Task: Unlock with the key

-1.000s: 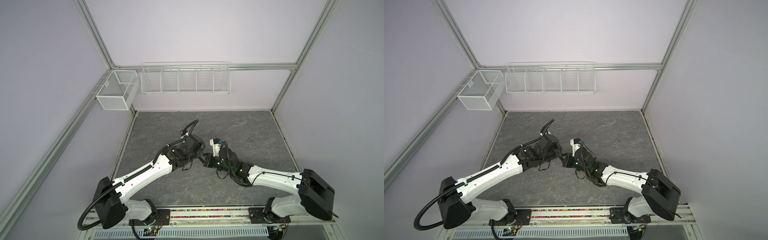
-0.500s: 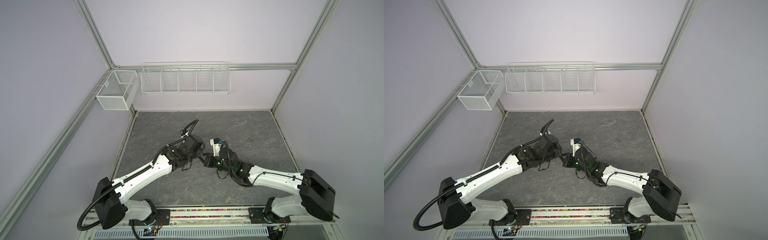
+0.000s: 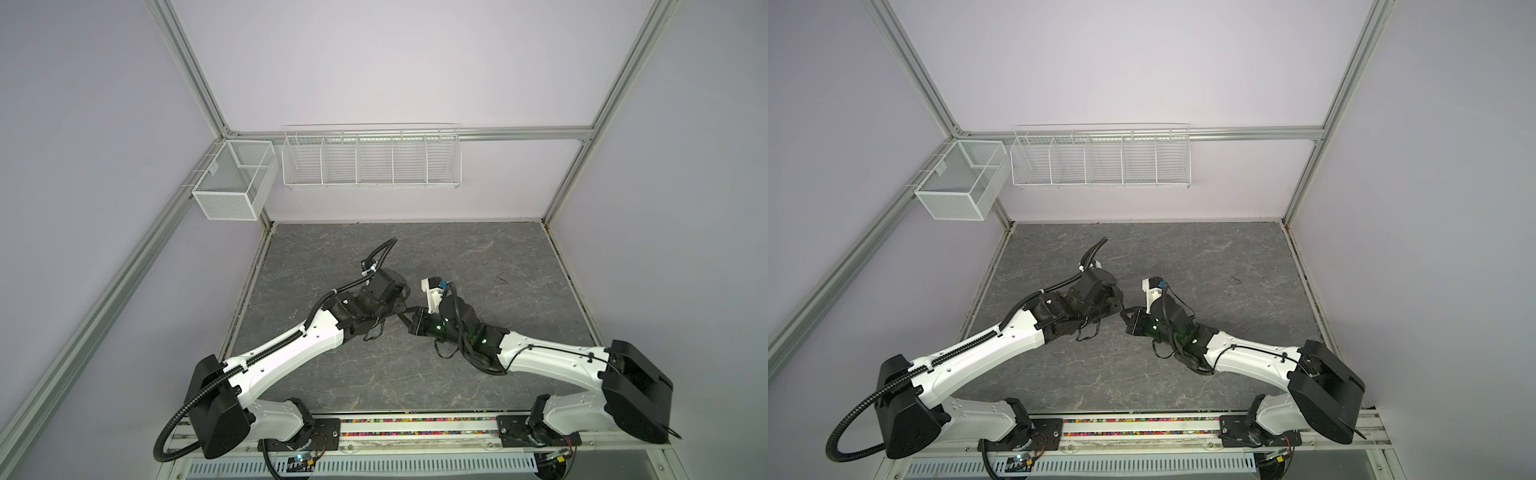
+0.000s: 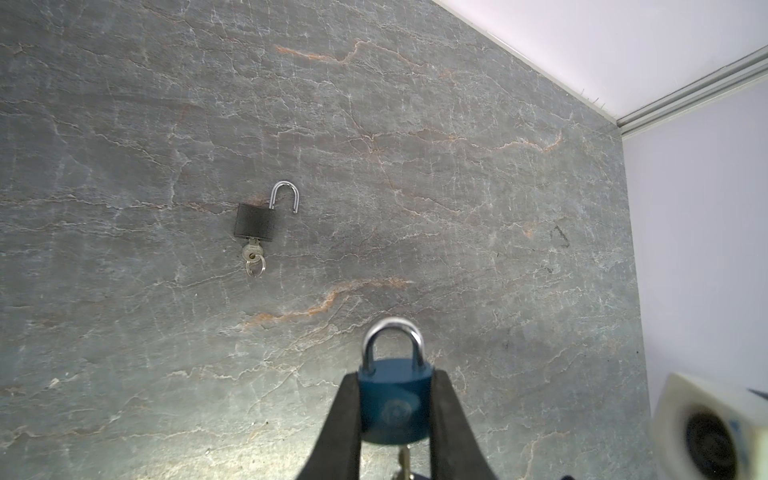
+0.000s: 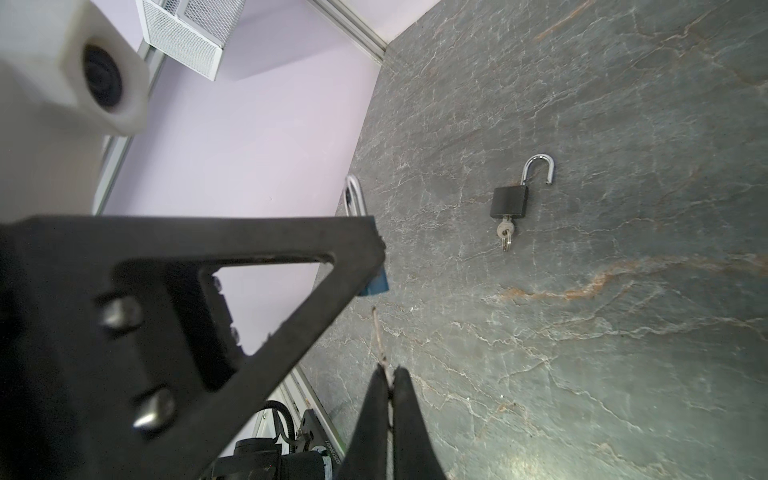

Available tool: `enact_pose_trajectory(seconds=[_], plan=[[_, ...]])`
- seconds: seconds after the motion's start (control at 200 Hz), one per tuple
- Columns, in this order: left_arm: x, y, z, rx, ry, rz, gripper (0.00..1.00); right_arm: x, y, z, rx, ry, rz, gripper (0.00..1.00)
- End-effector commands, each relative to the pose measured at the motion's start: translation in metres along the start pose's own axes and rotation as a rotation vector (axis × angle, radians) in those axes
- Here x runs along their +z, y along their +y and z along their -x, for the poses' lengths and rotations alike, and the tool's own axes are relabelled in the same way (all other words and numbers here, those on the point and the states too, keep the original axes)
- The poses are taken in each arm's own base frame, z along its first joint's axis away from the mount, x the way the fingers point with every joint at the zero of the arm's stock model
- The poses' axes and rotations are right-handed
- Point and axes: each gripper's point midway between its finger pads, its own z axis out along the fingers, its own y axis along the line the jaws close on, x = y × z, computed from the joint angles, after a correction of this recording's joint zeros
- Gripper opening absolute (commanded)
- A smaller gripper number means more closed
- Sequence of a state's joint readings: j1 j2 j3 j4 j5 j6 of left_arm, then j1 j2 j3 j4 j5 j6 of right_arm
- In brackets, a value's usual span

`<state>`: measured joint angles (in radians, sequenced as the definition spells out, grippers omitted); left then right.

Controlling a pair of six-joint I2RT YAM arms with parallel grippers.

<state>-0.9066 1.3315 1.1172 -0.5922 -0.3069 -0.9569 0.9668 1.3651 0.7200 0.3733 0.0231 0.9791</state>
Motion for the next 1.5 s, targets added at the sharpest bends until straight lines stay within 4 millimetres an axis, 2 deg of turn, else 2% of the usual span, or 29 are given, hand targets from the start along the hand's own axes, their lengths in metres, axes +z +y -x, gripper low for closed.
enact_pose_trajectory(seconds=[0.0,0.295,0.43,0.81,1.03,1.13,1.255,1.495], plan=[[-0.008,-0.011,0.008,-0.003,-0.020,-0.036,0.00,-0.005,0.004,0.012,0.002,-0.038,0.015,0.06],[-0.007,-0.012,0.007,-0.010,-0.019,-0.047,0.00,0.001,0.002,0.006,0.018,-0.020,0.022,0.06],[-0.005,-0.012,0.005,-0.006,-0.010,-0.045,0.00,-0.001,0.010,0.012,-0.001,-0.031,0.039,0.06],[-0.007,-0.014,0.004,-0.009,0.003,-0.049,0.00,0.003,0.014,0.015,-0.011,-0.034,0.047,0.06],[-0.010,-0.019,0.002,-0.013,0.027,-0.073,0.00,0.001,0.008,0.019,-0.047,-0.055,0.014,0.06],[-0.011,-0.019,-0.001,-0.012,0.037,-0.072,0.00,-0.004,0.006,0.028,-0.045,-0.088,0.025,0.06],[-0.009,-0.012,-0.002,-0.007,0.035,-0.043,0.00,-0.011,0.017,0.037,-0.077,-0.109,0.045,0.06],[-0.004,-0.012,-0.003,-0.014,0.036,-0.032,0.00,-0.011,0.039,0.033,-0.078,-0.098,0.136,0.06]])
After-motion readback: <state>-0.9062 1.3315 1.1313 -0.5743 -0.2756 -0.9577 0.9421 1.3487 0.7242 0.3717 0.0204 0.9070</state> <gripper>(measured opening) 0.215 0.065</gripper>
